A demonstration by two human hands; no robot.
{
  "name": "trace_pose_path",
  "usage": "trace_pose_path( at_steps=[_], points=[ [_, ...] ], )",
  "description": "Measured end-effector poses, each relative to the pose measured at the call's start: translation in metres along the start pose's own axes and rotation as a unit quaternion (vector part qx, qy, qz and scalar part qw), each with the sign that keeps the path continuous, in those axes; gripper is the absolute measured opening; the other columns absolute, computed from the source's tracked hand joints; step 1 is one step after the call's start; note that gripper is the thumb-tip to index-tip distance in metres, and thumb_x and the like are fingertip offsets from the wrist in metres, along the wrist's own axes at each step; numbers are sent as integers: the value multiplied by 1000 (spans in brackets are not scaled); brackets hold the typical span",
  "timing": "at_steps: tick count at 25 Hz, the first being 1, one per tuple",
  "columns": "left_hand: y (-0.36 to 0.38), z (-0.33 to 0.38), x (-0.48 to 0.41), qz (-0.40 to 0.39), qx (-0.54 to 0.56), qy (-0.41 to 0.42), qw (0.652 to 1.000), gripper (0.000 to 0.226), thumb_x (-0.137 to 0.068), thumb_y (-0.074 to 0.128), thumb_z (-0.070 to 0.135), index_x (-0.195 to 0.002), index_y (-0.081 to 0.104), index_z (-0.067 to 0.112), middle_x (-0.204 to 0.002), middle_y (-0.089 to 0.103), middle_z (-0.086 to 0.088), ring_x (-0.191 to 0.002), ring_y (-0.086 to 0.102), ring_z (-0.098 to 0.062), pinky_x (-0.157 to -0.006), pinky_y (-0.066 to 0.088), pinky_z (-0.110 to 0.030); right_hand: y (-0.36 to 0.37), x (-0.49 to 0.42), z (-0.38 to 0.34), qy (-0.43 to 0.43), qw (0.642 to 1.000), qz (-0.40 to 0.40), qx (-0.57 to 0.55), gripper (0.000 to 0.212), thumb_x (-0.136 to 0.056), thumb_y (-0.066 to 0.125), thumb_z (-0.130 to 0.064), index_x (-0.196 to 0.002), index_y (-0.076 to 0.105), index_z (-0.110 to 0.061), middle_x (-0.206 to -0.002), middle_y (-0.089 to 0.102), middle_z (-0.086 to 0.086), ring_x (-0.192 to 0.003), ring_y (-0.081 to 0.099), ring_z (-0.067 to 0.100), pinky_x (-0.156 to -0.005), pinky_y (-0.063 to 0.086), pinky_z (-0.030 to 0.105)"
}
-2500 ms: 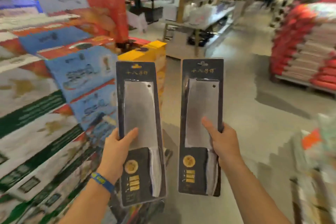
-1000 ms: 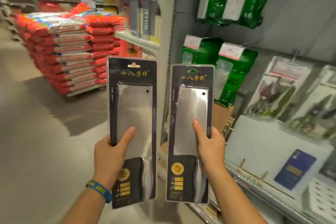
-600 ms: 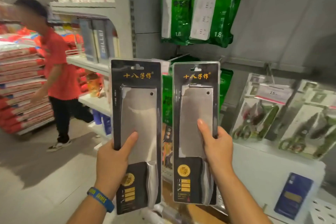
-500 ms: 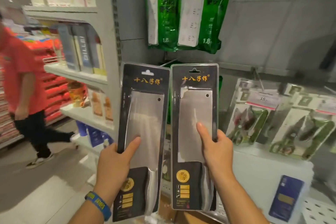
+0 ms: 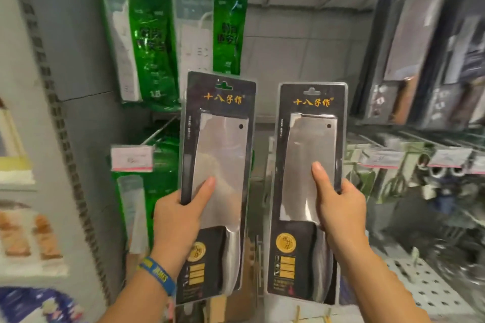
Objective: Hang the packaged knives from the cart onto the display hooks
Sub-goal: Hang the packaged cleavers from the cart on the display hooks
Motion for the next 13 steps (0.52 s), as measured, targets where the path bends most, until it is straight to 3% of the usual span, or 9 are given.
trace_pose_path(
  at_steps=[2,7,9,13],
  points=[
    [20,0,-10,-17,16,-12,1000,59,-56,69,80,-75,76,24,-74,75,-5,-76,72,-26,-70,58,-49,-13,-14,1,5,1000,15,8,95,-67,63,-88,-91,65,4,-82,66,27,-66,61,37,-67,54,52],
    [64,8,-32,-31,68,-15,997,48,-58,75,73,-82,79,32,-82,77,4,-79,75,-17,-72,61,-43,-29,-55,-16,-39,999,17,20,98,-71,61,-85,-85,57,11,-76,61,23,-66,57,32,-64,48,42],
    [76,16,-42,-17,90,-24,995,54,-55,78,71,-84,79,25,-84,78,2,-80,75,-19,-77,61,-46,-29,-72,-31,-71,997,5,13,88,-75,63,-81,-78,57,7,-71,59,22,-61,54,25,-59,44,39],
    [90,51,-62,28,75,12,997,89,-38,76,86,-79,74,6,-77,75,-11,-70,71,-24,-76,57,-56,-31,-108,-80,-171,985,2,-2,70,-76,65,-79,-60,38,-16,-50,41,-8,-45,34,7,-45,34,24]
  ],
)
Point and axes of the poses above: each hand's wrist, its own x-axis away from the middle knuckle, its own y-axis out of the palm, z = x × y, the point moved 2 cm from there along -x, towards the middle knuckle
